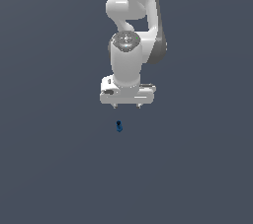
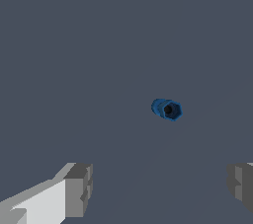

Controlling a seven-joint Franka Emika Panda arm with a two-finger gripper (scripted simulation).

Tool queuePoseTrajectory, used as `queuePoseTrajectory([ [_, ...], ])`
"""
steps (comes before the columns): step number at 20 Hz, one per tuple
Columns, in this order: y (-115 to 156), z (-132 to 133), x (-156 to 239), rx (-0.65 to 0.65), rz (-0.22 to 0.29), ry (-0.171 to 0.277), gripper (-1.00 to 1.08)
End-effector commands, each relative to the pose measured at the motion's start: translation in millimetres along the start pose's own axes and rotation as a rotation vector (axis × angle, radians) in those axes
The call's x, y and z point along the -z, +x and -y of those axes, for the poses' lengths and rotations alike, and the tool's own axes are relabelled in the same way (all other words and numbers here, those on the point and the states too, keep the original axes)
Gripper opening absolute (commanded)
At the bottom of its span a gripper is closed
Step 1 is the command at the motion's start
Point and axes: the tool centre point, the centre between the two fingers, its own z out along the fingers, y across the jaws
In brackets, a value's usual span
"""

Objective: Pick up the object and move it to a goal position.

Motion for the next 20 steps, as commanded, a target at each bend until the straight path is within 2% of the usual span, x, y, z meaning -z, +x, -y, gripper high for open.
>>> queuePoseTrajectory([
  [1,0.0,0.0,0.0,0.0,0.0,0.0,1.0],
  [20,-2.7,-11.2,-1.5,0.027,0.005,0.001,1.0],
])
